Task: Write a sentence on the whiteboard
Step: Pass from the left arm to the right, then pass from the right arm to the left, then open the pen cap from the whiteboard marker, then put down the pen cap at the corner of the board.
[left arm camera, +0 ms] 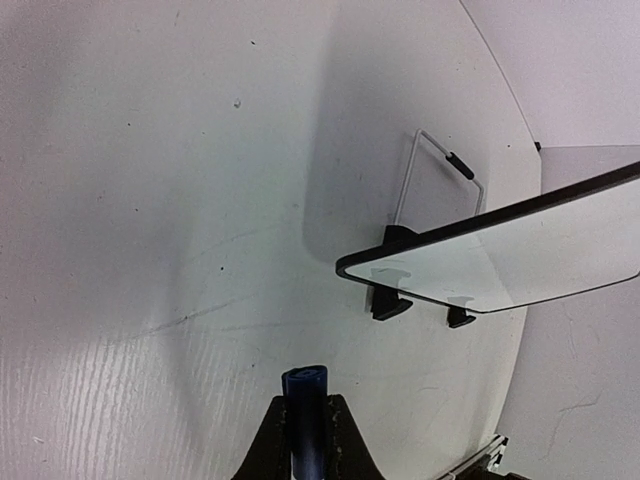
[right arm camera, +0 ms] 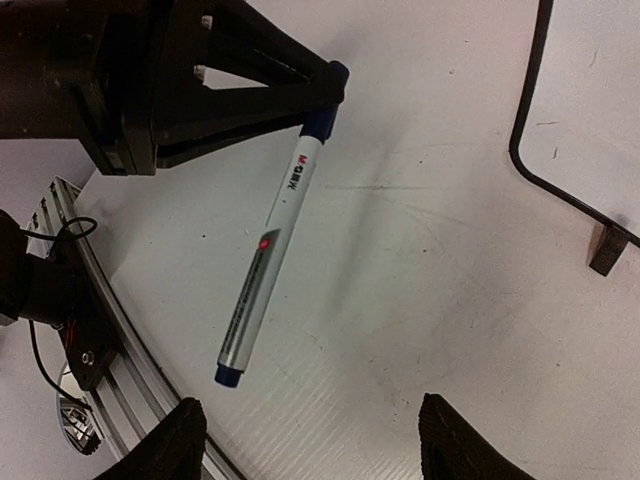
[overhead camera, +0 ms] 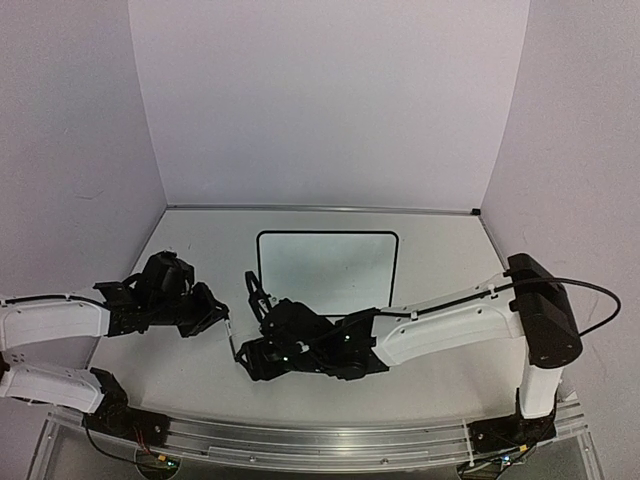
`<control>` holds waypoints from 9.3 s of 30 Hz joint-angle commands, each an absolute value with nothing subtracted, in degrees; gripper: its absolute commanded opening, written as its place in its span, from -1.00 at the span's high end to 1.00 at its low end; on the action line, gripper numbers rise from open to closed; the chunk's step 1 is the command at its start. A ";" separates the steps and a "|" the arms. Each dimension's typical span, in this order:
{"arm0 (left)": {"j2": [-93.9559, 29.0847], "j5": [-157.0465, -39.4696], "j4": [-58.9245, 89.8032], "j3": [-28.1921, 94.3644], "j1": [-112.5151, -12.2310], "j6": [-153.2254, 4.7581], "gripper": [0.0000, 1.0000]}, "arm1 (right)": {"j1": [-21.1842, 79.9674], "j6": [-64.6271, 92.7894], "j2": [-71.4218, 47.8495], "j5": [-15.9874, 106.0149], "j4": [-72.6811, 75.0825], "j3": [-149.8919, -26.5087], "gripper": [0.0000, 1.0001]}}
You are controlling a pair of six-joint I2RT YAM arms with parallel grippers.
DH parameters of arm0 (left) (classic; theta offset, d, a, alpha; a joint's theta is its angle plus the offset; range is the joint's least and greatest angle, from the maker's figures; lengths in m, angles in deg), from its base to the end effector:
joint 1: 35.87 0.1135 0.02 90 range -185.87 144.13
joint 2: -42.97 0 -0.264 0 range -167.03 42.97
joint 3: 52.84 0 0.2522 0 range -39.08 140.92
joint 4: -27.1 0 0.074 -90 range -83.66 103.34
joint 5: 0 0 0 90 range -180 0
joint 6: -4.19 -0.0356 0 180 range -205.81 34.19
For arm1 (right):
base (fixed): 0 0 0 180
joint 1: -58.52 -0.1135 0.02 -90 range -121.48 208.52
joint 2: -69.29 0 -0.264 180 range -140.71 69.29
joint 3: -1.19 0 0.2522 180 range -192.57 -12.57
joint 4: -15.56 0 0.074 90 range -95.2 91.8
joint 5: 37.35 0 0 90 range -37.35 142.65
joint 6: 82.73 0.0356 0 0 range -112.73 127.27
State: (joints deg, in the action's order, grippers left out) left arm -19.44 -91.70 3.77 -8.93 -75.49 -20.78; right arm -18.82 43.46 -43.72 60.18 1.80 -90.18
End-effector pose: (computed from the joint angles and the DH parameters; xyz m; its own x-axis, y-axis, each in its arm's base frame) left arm 0.1677 -0.1402 0.1944 -0.8101 -0.5057 -0.2966 -0.1894 0.7046 -0.6838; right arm 0.1025 0.4348 0.2002 -0.6598 -0.2663 -0.7027 -0.6868 0.5932 0.4200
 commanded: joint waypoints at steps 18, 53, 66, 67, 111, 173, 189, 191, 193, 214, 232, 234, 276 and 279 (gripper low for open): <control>-19.36 -91.61 4.23 -6.06 -82.71 -21.09 -0.09 | -18.85 38.57 -46.23 67.57 -4.17 -95.40 1.00; -21.62 -133.29 4.10 0.13 -82.63 -28.96 0.17 | -21.82 10.46 -23.76 64.16 -9.90 -78.31 1.00; -19.18 -133.68 4.51 -1.84 -82.63 -26.77 0.53 | -21.90 9.14 -22.38 64.79 -10.38 -77.78 1.00; -19.16 -133.72 4.70 -1.90 -82.63 -26.61 0.58 | -21.90 9.07 -22.37 64.86 -10.47 -77.73 1.00; -19.10 -137.37 11.17 -3.91 -81.40 -22.58 0.18 | -22.69 7.76 -21.13 62.30 -12.35 -77.75 1.00; -5.63 -128.01 53.02 -15.23 -81.34 -27.81 1.00 | -10.74 44.69 -7.67 37.54 40.72 -60.12 -0.97; -8.15 -130.06 50.42 -14.15 -81.40 -27.89 1.00 | -10.74 44.92 -13.07 34.00 41.18 -64.77 -0.52; -8.20 -130.06 49.78 -14.05 -81.42 -28.15 1.00 | -10.73 45.03 -13.59 33.63 41.18 -65.11 -0.47; -8.63 -130.33 49.42 -13.87 -81.40 -28.24 1.00 | -10.74 45.12 -13.90 33.45 41.19 -65.36 -0.41; -11.66 -131.42 49.06 -12.85 -82.15 -28.50 1.00 | -10.74 45.32 -15.51 33.03 41.42 -66.27 -0.04; -12.71 -131.58 49.08 -12.34 -82.51 -28.95 1.00 | -10.74 46.45 -16.69 33.58 41.60 -66.34 0.62; -12.78 -131.57 49.08 -12.35 -82.54 -28.95 1.00 | -10.73 46.59 -16.75 33.64 41.61 -66.28 0.73; -27.70 -106.46 -11.56 -3.10 -67.78 -50.85 1.00 | -3.33 42.38 2.58 51.27 5.31 -53.58 1.00; -31.09 -105.81 -11.30 -2.74 -67.77 -51.49 1.00 | -3.54 42.12 2.38 51.76 5.34 -53.49 1.00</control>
State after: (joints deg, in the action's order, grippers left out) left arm -27.92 -107.96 -11.13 -5.30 -68.01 -49.21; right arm -2.97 42.38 2.05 48.56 6.08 -53.06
